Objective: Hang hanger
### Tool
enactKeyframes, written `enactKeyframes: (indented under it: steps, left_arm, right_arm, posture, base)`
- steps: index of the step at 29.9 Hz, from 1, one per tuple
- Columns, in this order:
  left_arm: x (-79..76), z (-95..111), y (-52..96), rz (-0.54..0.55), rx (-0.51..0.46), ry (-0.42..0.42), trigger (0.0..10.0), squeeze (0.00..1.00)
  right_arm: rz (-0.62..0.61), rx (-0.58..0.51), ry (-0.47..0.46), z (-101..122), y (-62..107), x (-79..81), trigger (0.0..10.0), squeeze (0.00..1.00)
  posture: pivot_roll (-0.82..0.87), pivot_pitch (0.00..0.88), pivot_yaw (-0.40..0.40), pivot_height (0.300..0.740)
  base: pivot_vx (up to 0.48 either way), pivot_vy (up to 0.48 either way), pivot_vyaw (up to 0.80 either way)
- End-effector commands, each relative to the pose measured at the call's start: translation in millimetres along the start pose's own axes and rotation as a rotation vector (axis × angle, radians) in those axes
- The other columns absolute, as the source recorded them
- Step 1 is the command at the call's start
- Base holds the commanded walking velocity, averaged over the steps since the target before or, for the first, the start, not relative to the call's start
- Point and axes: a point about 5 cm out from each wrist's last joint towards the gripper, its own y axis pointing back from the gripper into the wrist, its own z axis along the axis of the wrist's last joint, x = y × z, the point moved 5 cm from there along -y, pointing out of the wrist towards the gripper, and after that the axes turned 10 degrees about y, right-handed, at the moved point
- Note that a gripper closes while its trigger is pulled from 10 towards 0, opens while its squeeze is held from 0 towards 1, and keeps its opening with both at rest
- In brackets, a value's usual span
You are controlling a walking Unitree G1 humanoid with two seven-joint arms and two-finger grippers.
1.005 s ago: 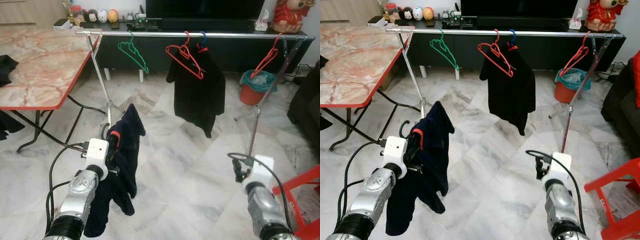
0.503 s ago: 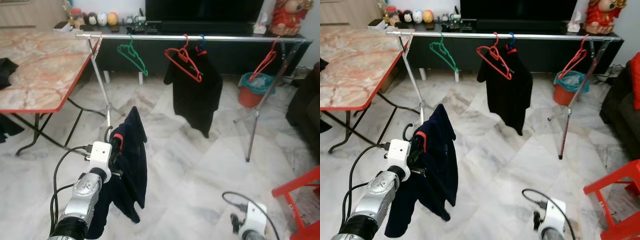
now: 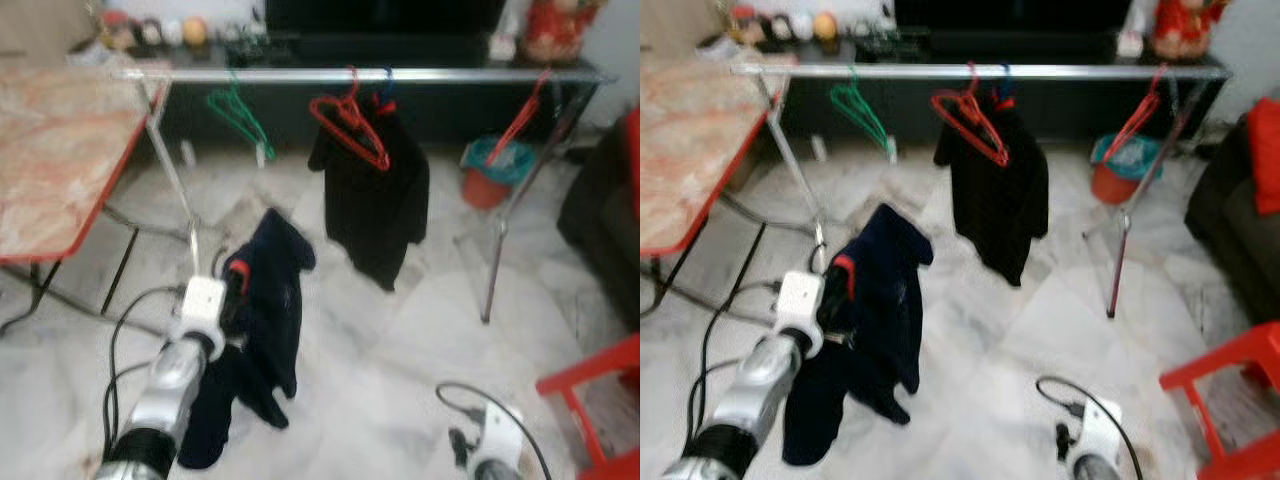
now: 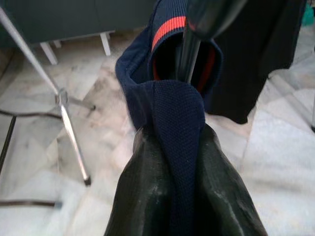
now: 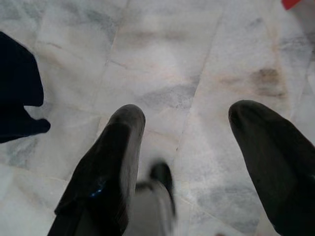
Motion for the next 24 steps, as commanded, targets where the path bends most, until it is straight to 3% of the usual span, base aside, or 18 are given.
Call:
enactKeyframes:
  steps: [1, 7, 14, 24]
  left_arm:
    - [-6.5, 10.8, -4.7, -0.022, -0.039, -0.019, 10.0, 0.00]
    - [-0.3, 11.7, -4.8, 0.000, -0.037, -0.021, 10.0, 0.00]
    - [-3.6, 10.6, -5.6, -0.007, -0.033, -0.019, 10.0, 0.00]
    - [-5.5, 6.7, -5.7, -0.015, -0.016, -0.021, 10.0, 0.00]
  right_arm:
    - [-0.022, 0.024, -0.016, -5.9, 1.2, -13.3, 10.0, 0.00]
    - [-0.016, 0.034, -0.037, -8.7, 1.9, -16.7, 10.0, 0.00]
    - [-0.008, 0.052, -0.021, -12.3, 2.0, -13.1, 10.0, 0.00]
    - [0.022, 0.048, -0.023, -5.5, -0.4, 4.8, 10.0, 0.00]
  posture:
    - [0.06, 0.000, 0.016, 0.740]
    - [0.06, 0.000, 0.021, 0.740]
    - [0.06, 0.000, 0.025, 0.740]
    - [0.06, 0.000, 0.027, 0.740]
  base:
    - [0.382, 0.000, 0.00]
    - [0.418, 0.000, 0.00]
    - [0.428, 0.000, 0.00]
    - [0.407, 0.000, 0.00]
